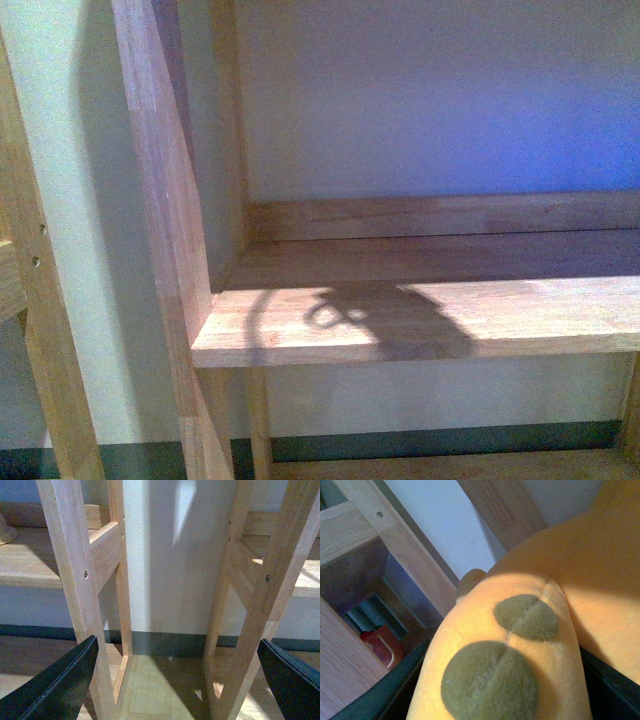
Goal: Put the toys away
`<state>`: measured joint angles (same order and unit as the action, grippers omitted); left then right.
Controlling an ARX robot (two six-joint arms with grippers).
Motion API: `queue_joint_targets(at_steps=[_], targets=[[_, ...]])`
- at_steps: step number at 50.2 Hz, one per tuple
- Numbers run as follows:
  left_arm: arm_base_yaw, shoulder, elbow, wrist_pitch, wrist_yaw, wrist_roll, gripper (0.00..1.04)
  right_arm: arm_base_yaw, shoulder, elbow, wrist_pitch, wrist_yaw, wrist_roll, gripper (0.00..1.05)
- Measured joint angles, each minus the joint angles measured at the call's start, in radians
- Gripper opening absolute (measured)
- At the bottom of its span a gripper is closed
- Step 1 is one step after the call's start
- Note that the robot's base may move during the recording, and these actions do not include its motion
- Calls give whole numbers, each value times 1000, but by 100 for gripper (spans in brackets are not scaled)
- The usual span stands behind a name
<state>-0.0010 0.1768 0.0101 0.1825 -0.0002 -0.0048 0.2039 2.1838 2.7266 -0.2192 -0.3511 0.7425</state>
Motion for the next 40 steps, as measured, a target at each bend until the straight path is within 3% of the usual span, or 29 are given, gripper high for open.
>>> queue_joint_targets(at_steps=[8, 40], targets=[[0, 0, 0, 0, 0, 0, 99, 0, -67, -92, 36, -1, -32, 104], [0, 0, 0, 0, 0, 0, 99, -60, -368, -484, 219, -23, -86, 104]])
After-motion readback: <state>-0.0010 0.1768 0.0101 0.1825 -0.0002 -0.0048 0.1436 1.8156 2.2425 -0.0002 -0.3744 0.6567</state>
